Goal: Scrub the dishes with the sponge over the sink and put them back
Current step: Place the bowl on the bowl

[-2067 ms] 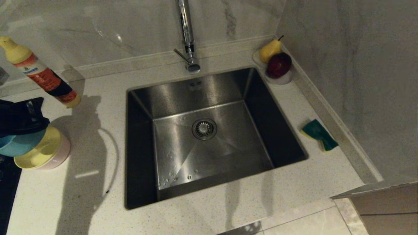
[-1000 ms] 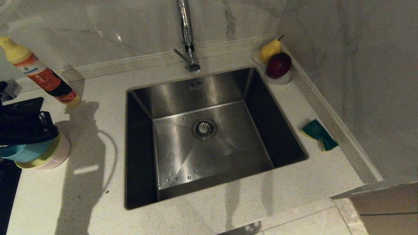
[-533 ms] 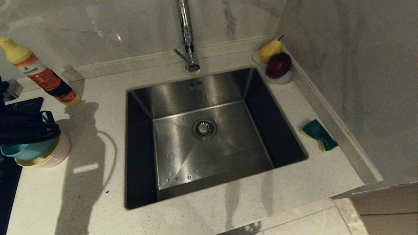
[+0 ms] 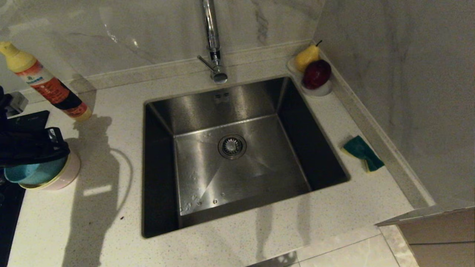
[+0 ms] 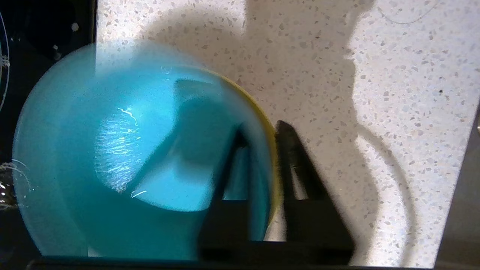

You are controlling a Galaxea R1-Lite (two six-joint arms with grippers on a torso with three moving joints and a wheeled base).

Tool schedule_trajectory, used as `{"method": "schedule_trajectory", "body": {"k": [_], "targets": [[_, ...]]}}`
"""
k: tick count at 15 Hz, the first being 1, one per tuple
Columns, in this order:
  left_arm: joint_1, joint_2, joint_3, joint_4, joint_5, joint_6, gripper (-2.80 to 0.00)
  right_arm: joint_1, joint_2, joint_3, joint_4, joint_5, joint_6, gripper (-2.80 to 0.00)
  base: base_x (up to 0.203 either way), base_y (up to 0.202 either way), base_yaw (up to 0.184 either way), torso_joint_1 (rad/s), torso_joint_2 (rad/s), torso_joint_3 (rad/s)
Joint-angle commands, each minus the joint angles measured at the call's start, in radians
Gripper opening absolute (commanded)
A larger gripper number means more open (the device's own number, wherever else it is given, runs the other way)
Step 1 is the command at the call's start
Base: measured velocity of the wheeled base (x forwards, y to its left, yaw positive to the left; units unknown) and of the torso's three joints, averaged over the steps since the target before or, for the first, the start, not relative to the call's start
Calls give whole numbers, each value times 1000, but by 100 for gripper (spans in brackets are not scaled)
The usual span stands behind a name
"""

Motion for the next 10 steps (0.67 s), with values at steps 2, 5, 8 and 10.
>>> {"method": "schedule_trajectory", "body": {"k": [2, 5, 8, 10], "targets": [[0, -6, -6, 0, -5, -3, 0, 0, 0, 0, 0, 1, -1, -280, 0, 0, 0, 0, 0, 0], [0, -23, -25, 8, -9, -6, 0, 0, 0, 0, 0, 1, -1, -280, 0, 0, 0, 0, 0, 0], [0, -59, -83, 27, -11, -16, 0, 0, 0, 0, 0, 1, -1, -280, 0, 0, 0, 0, 0, 0], [0, -83, -133, 73, -13, -16, 0, 0, 0, 0, 0, 1, -1, -280, 0, 0, 0, 0, 0, 0]]}}
